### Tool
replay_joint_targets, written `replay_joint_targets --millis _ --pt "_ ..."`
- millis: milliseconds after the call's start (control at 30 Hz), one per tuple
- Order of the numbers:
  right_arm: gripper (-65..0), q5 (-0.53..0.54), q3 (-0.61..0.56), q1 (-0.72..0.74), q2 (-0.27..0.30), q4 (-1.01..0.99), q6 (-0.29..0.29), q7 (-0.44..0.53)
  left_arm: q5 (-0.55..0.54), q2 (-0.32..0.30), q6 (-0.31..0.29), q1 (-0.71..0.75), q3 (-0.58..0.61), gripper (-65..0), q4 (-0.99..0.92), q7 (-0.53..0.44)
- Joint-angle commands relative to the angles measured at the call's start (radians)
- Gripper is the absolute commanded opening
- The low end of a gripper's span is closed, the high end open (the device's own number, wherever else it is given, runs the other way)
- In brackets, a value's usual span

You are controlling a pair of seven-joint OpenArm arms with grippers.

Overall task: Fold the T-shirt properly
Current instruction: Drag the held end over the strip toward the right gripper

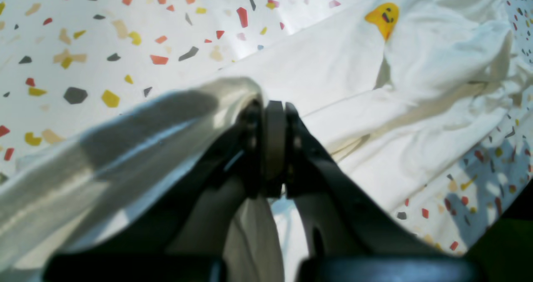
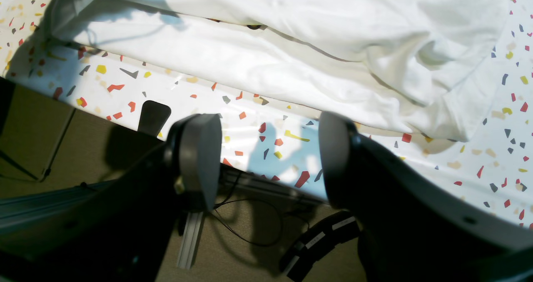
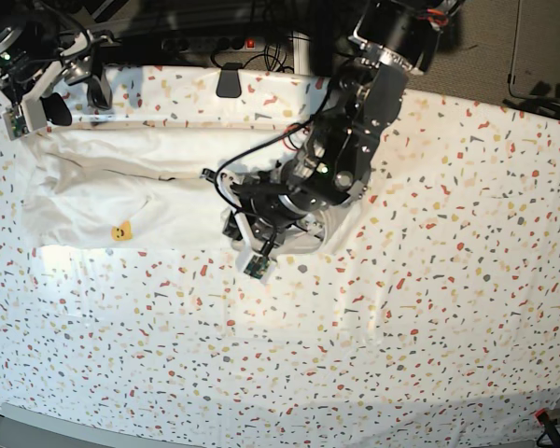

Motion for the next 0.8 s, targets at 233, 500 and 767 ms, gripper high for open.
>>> replay_joint_targets --millis 233,500,767 --pt "-28.4 0.013 0.006 -0.003 0.011 0.017 0.004 0.018 -0.089 0.014 -0.008 -0.018 0.032 -65.0 0.002 -0.024" --pt "-28.4 0.013 0.006 -0.003 0.011 0.017 0.004 0.018 -0.081 0.014 -0.011 -0.018 0.121 -65.0 0.002 -0.074" --pt "-28.4 0.013 0.006 -0.003 0.012 0.017 0.004 0.017 -0.098 0.014 -0.011 -0.029 0.160 -38.1 0.002 -0.118"
